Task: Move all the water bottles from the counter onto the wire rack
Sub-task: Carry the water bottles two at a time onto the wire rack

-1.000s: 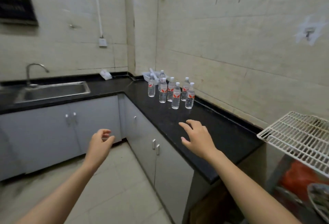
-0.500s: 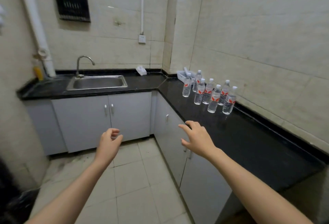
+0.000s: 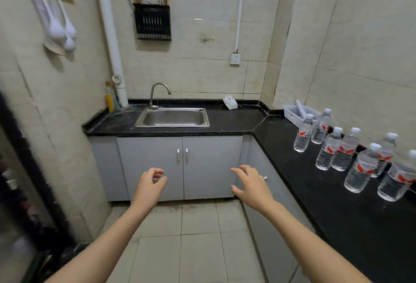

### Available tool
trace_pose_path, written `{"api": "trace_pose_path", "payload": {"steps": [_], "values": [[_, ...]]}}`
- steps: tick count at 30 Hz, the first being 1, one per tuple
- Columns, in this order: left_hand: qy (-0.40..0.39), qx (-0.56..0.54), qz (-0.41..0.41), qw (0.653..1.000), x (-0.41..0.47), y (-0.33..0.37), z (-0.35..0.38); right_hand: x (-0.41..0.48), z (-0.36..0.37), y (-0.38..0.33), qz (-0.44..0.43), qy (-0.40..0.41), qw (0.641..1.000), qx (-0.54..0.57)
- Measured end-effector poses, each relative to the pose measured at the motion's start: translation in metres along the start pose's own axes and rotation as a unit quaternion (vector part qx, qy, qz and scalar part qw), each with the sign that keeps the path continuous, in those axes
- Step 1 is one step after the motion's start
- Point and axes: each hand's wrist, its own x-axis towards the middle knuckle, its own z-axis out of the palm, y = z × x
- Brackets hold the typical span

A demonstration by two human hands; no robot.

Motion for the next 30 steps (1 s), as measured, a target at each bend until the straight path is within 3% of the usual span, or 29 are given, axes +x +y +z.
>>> {"api": "trace_pose_path", "payload": {"steps": [8,15,25,30], "values": [[0.02,0.01,-0.069,0.997,0.076,-0.058,0.016,0.098,0.064,-0.002,-0.022,-0.09,0.995,0.028],[0.026,0.013,-0.072,0.997,0.187,-0.102,0.019,0.194,0.097,-0.008,-0.007,-0.101,0.994,0.028],[-0.093,-0.021,-0.05,0.994,0.379,-0.108,0.048,0.307,0.106,-0.006,0.153,-0.056,0.986,0.034],[-0.174,-0.031,-0.069,0.982,0.413,-0.12,0.097,0.306,0.119,0.018,0.25,-0.072,0.965,0.04]]}}
